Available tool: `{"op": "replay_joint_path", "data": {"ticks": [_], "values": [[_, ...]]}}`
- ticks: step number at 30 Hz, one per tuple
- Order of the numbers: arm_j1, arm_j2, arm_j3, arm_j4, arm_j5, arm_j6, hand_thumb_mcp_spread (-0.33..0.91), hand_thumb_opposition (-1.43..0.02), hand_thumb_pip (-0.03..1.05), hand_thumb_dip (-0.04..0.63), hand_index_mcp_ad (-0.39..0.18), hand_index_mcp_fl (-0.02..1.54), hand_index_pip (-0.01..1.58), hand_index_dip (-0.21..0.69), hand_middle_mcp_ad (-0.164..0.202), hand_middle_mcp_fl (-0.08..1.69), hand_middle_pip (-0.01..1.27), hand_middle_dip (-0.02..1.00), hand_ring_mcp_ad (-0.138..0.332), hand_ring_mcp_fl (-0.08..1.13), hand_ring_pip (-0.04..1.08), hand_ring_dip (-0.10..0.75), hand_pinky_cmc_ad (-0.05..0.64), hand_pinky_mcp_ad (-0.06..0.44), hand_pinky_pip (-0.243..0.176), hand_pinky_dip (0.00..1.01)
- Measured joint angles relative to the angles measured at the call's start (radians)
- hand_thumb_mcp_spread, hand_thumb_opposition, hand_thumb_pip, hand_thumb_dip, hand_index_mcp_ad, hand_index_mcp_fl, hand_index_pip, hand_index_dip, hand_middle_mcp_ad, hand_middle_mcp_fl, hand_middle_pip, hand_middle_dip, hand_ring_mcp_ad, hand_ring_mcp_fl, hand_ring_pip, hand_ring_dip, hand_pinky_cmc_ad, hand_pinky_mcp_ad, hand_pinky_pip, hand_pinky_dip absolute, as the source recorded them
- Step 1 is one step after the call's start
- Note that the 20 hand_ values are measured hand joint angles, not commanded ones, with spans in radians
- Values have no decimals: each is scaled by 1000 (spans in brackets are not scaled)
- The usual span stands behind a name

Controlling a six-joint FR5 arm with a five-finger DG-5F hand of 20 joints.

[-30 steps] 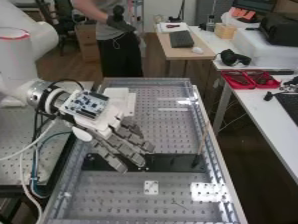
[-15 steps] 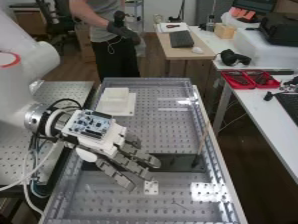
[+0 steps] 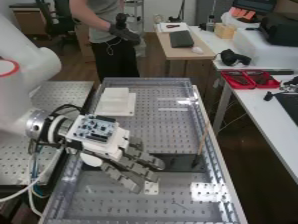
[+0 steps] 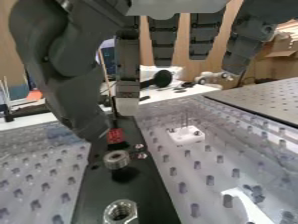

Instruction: Grab the bearing and place it in the white container

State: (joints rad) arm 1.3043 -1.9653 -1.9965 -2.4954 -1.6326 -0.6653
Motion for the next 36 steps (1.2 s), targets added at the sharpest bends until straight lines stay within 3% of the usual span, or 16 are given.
{"op": "replay_joint_path", "data": {"ticks": [7, 17, 36], "values": [[2, -17, 5, 18, -18, 1, 344, -846, 724, 269, -58, -7, 1421, 316, 86, 2, 127, 138, 176, -3, 63, 44, 410, 297, -108, 190], [-17, -36, 13, 28, -74, -61, 358, -846, 724, 269, -63, -7, 1421, 316, 87, 2, 127, 138, 175, -3, 63, 44, 412, 295, -108, 176], [-20, -70, 16, 48, -86, -33, 354, -846, 724, 269, -72, -3, 1424, 316, 87, 2, 127, 140, 159, -3, 63, 47, 408, 295, -105, 176]]}}
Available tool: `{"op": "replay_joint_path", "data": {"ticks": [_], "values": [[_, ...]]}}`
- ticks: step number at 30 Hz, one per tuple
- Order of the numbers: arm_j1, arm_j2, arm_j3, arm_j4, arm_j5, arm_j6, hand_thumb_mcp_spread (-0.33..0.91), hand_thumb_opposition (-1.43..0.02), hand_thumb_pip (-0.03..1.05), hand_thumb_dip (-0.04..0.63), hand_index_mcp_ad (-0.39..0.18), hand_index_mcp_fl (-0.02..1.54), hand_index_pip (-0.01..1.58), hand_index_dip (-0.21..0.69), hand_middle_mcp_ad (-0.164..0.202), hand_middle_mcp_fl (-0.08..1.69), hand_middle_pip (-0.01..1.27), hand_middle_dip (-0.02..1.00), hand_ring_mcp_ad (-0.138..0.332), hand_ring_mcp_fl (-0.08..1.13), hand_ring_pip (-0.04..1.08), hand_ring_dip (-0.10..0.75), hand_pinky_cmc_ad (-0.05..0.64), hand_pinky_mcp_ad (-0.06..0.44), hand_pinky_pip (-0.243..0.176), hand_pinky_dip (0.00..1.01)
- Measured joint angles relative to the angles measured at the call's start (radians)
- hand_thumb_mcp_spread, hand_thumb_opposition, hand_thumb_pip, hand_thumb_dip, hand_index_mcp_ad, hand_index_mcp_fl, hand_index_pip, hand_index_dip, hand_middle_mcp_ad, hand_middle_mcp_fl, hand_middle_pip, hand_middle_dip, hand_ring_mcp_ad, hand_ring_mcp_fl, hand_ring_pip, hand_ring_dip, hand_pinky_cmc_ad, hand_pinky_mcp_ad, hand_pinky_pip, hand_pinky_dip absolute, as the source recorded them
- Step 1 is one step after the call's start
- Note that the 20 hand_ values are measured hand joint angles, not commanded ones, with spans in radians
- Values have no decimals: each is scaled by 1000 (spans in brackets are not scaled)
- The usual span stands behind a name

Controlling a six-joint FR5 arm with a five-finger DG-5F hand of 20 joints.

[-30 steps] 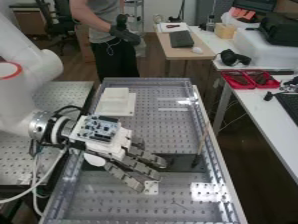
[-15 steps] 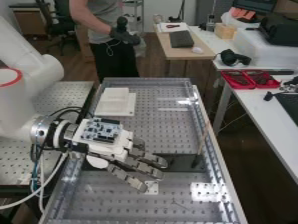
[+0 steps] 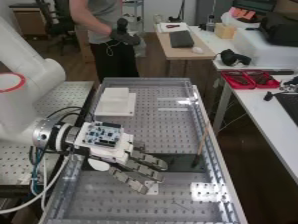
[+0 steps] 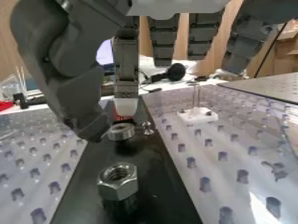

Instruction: Grab the bearing and place it in the white container

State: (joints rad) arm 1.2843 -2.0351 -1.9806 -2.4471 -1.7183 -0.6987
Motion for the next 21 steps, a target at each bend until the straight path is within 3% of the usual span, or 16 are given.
{"op": "replay_joint_path", "data": {"ticks": [21], "values": [[-14, -26, 32, -27, -21, -8, 358, -846, 724, 269, -72, -10, 1421, 314, 87, 2, 127, 140, 159, -3, 63, 47, 407, 293, -108, 176]]}}
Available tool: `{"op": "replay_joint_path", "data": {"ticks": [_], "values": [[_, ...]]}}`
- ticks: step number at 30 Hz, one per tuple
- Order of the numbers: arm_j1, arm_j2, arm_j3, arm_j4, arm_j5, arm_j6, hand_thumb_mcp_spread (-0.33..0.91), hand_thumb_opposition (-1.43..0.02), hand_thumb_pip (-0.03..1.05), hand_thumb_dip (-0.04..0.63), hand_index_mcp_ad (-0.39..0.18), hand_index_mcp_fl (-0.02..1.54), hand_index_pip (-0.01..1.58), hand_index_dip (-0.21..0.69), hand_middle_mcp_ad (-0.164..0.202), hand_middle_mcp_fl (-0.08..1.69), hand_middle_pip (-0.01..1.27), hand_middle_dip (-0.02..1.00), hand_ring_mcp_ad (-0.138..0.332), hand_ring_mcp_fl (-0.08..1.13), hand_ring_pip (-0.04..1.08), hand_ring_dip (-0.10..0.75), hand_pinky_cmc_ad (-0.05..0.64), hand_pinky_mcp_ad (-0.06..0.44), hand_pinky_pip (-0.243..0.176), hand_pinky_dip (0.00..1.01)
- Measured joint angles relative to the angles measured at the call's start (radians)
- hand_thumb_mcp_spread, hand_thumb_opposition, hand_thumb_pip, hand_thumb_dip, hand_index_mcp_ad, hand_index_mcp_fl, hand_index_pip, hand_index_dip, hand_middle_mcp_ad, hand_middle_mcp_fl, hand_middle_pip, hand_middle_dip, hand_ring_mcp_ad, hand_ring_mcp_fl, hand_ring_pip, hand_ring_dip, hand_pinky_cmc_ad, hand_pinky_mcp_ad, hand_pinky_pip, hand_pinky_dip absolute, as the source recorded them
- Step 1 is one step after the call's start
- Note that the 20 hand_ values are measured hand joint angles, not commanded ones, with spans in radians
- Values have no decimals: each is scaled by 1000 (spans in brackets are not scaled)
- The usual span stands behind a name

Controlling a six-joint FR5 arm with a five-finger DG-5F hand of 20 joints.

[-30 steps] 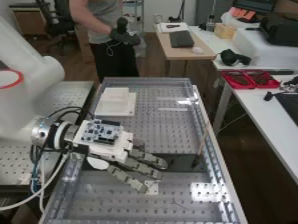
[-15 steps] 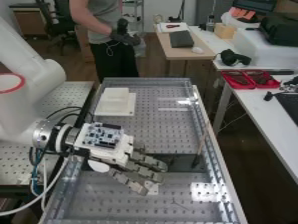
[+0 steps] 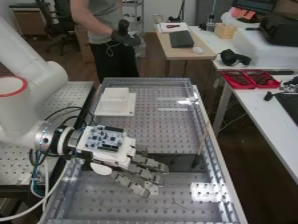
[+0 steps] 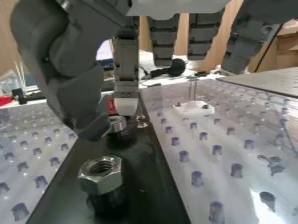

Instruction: Grab the bearing and place it in the white container

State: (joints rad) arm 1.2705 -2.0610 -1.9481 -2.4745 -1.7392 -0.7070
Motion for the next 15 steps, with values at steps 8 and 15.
{"op": "replay_joint_path", "data": {"ticks": [8, 15], "values": [[0, -7, 3, -4, -3, -5, 358, -846, 724, 269, -72, -10, 1424, 314, 87, 2, 127, 140, 159, -3, 63, 47, 407, 293, -105, 176], [0, -9, 4, -1, -2, -8, 358, -846, 724, 269, -72, -10, 1424, 312, 87, 2, 127, 140, 159, -3, 63, 47, 407, 293, -105, 176]]}}
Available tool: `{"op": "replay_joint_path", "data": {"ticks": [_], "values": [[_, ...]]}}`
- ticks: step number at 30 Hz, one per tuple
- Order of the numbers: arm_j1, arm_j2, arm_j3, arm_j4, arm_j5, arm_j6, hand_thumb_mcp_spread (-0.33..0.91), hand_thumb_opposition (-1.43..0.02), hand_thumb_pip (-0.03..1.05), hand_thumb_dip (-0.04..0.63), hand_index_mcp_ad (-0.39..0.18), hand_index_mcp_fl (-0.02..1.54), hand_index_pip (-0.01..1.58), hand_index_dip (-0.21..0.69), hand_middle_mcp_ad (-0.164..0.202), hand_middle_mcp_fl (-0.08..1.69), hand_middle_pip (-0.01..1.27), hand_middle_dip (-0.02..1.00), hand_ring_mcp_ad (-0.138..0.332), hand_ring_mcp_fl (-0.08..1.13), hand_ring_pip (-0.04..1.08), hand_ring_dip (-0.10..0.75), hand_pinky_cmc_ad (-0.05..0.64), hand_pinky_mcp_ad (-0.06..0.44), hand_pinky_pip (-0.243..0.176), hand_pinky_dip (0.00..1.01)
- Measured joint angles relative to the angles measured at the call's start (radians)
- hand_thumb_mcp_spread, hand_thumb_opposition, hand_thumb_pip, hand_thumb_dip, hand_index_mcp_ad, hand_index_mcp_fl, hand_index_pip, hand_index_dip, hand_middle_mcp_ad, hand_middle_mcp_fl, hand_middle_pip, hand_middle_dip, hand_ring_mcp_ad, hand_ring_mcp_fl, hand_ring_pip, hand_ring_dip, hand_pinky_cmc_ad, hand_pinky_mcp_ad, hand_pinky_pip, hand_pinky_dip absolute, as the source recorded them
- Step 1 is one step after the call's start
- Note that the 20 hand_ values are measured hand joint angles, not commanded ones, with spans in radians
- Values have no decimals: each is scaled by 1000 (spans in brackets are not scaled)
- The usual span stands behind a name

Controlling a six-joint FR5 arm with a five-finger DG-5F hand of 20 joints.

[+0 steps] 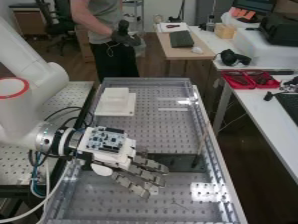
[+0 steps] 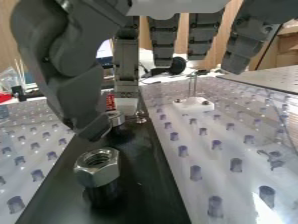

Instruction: Grab the bearing and place it in the white container

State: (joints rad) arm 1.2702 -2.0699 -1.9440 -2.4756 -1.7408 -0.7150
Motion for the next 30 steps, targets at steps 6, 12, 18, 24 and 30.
{"op": "replay_joint_path", "data": {"ticks": [6, 12, 18, 24, 30], "values": [[0, -5, 0, 0, 2, -2, 358, -846, 724, 269, -72, -5, 1431, 312, 87, 5, 127, 140, 159, -3, 63, 47, 405, 293, -105, 176], [-2, -4, -2, 4, 2, -5, 358, -846, 724, 269, -72, 7, 1443, 307, 87, 5, 127, 140, 159, -3, 63, 47, 405, 293, -105, 176], [-4, -2, -9, 21, 3, 3, 382, -846, 721, 269, -72, 66, 1457, 284, 84, 2, 127, 140, 159, -3, 66, 47, 405, 293, -105, 176], [-2, -4, -10, 27, 4, 15, 382, -846, 721, 269, -70, 99, 1457, 283, 84, 5, 127, 141, 159, -3, 66, 47, 405, 293, -105, 176], [3, -6, -5, 12, 6, 18, 394, -846, 724, 267, -68, 94, 1443, 269, 84, 2, 124, 143, 145, -2, 66, 47, 403, 293, -89, 180]]}}
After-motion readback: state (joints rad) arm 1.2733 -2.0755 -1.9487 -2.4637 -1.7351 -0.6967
